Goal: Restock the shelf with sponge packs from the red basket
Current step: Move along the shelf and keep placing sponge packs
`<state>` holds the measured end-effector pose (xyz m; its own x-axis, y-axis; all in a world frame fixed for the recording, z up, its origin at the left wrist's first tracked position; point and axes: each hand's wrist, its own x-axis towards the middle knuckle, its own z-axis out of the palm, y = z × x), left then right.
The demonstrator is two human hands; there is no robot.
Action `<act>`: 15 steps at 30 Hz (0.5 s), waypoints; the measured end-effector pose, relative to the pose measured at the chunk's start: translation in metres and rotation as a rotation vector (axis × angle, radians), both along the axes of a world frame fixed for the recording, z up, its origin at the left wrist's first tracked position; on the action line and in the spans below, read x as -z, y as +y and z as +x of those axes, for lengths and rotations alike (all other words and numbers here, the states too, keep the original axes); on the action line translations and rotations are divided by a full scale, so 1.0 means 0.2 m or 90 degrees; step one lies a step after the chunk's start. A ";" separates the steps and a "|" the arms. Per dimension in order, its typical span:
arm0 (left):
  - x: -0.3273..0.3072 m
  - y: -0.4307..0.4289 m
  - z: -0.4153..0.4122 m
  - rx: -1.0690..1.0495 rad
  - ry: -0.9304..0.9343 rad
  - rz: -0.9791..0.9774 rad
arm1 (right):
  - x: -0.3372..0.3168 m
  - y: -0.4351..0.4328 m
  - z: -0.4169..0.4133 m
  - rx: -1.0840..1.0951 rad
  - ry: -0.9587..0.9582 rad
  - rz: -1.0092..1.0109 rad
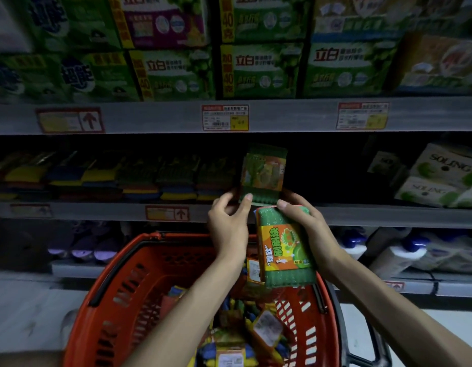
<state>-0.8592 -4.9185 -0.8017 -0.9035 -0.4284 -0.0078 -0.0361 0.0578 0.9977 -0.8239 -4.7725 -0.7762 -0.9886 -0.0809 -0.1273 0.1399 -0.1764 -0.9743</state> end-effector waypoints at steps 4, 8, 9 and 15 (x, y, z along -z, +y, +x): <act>-0.01 0.00 0.00 -0.004 -0.009 -0.006 | 0.01 0.00 -0.02 0.023 -0.018 0.025; -0.02 0.01 -0.02 -0.027 -0.012 0.006 | 0.00 0.00 -0.04 0.012 -0.015 0.036; -0.02 0.01 -0.02 -0.032 -0.015 0.007 | 0.00 -0.01 -0.04 0.006 -0.011 0.034; -0.01 0.01 -0.03 -0.010 -0.032 -0.018 | -0.04 -0.02 -0.06 -0.011 -0.005 0.063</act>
